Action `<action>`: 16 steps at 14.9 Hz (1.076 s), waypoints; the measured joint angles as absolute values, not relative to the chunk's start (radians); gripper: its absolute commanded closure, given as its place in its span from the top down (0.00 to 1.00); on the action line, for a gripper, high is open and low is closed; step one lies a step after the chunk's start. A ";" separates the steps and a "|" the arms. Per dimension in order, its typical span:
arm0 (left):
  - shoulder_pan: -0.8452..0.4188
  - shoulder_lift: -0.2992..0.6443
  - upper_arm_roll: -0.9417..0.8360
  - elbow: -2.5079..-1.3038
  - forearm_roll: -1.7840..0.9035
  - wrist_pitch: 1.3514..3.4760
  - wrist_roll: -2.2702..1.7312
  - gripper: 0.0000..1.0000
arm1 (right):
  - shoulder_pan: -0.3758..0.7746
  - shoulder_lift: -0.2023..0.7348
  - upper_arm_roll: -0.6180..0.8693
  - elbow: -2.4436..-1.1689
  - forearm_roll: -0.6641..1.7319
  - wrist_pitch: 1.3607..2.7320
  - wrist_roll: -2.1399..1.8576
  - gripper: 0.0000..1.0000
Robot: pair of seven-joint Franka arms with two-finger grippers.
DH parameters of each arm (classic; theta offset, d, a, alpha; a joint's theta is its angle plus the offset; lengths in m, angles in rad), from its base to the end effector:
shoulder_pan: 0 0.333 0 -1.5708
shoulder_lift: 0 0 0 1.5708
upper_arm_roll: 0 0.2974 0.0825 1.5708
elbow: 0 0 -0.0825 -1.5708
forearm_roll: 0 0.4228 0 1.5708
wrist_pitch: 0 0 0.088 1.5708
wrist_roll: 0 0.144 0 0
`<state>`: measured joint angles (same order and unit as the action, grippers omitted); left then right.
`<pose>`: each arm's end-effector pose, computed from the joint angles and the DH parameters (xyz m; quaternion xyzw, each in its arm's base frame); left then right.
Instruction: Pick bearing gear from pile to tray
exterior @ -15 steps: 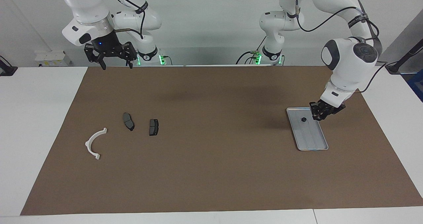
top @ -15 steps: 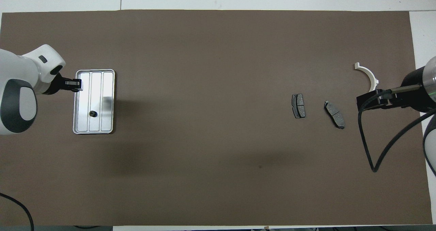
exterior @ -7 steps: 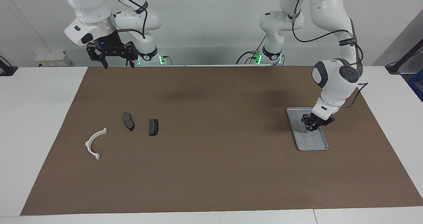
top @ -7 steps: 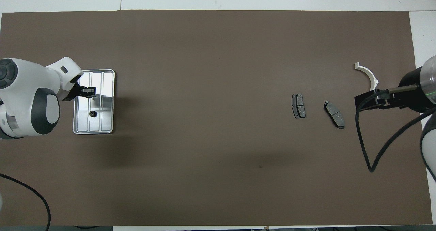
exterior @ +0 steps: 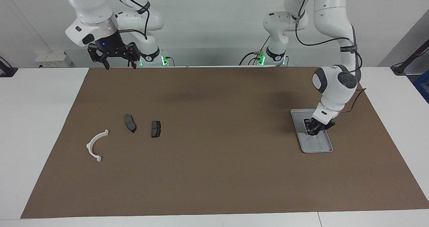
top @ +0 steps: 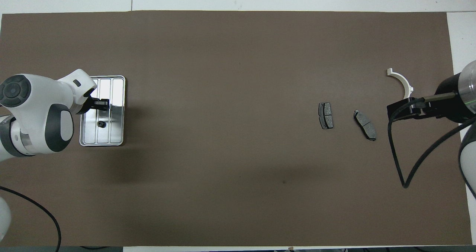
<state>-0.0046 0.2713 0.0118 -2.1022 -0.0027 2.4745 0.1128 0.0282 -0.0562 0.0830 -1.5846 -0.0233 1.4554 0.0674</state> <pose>0.6143 0.0045 0.2163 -0.9974 0.0520 -0.0504 0.0037 0.5587 0.0599 0.5848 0.9990 0.0208 -0.0352 0.0171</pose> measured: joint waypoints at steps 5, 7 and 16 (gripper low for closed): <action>-0.005 0.269 0.007 -2.032 -0.003 2.342 0.113 1.00 | 0.030 -0.055 0.083 -1.587 -0.023 1.469 0.068 1.00; -0.005 0.250 0.009 -1.935 -0.003 2.217 0.113 1.00 | 0.030 -0.053 0.083 -1.588 -0.023 1.472 0.072 1.00; 0.010 -0.078 0.017 -1.688 -0.035 1.940 -0.073 1.00 | 0.031 -0.049 0.083 -1.590 -0.023 1.472 0.075 1.00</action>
<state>0.0103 -0.0783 0.0169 -1.6879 -0.0354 1.9402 -0.0726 0.0313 -0.0487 0.0829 -1.5903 -0.0233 1.4718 0.0750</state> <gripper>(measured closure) 0.000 0.000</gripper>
